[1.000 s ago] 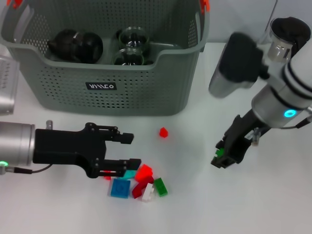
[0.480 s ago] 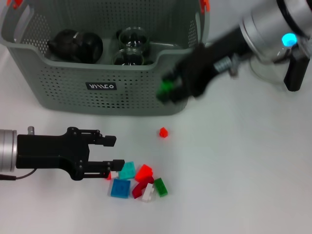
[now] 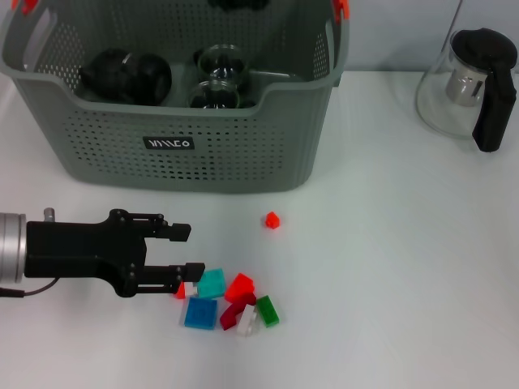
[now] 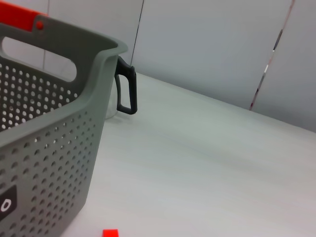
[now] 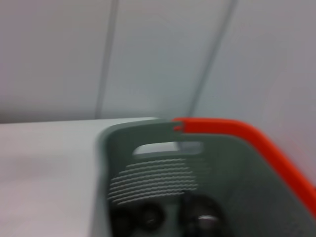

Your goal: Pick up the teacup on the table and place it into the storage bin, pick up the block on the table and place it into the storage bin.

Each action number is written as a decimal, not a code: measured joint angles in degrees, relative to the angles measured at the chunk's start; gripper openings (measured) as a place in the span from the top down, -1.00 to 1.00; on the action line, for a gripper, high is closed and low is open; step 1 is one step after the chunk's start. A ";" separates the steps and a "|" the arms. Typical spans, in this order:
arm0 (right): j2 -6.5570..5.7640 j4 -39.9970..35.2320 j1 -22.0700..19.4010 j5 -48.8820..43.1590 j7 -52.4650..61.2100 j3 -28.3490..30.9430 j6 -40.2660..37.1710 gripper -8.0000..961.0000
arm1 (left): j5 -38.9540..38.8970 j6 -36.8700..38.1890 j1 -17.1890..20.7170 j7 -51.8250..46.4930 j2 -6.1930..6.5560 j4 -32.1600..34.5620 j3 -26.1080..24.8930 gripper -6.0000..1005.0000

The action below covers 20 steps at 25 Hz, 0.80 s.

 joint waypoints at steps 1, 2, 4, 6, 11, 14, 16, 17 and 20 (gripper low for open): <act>0.00 1.30 0.47 -0.30 0.08 0.08 1.72 0.09 | 0.02 0.00 -0.05 -0.01 0.02 0.00 0.00 -0.32; 0.00 2.54 0.85 -0.51 0.14 0.14 3.38 0.09 | 0.05 0.00 -0.07 -0.03 0.04 0.00 0.00 -0.32; -0.01 4.75 1.10 -0.65 0.20 0.10 6.33 0.09 | 0.15 0.00 -0.10 -0.04 0.06 0.00 -0.03 -0.32; -0.09 6.67 1.26 -0.85 0.42 0.00 8.83 0.09 | 0.30 0.00 -0.11 -0.04 0.06 0.00 -0.08 -0.32; -0.33 11.18 2.74 -3.48 1.02 1.16 12.35 0.02 | 0.33 0.00 -0.13 -0.02 0.06 0.00 -0.30 -0.32; -0.29 12.67 3.03 -4.73 1.67 1.04 14.34 -0.19 | 0.33 0.00 -0.25 0.03 0.06 0.00 -0.29 -0.32; -0.23 13.29 3.08 -5.16 1.91 0.96 15.00 -0.33 | 0.33 0.00 -0.30 0.13 0.08 0.00 -0.26 -0.32; -0.21 13.42 3.09 -5.19 2.07 0.98 15.06 -0.43 | 0.33 0.00 -0.32 0.15 0.11 0.00 -0.25 -0.32; -0.26 13.35 3.04 -5.25 2.91 1.24 14.76 -0.72 | 0.33 0.00 -0.39 0.22 0.15 0.00 -0.25 -0.32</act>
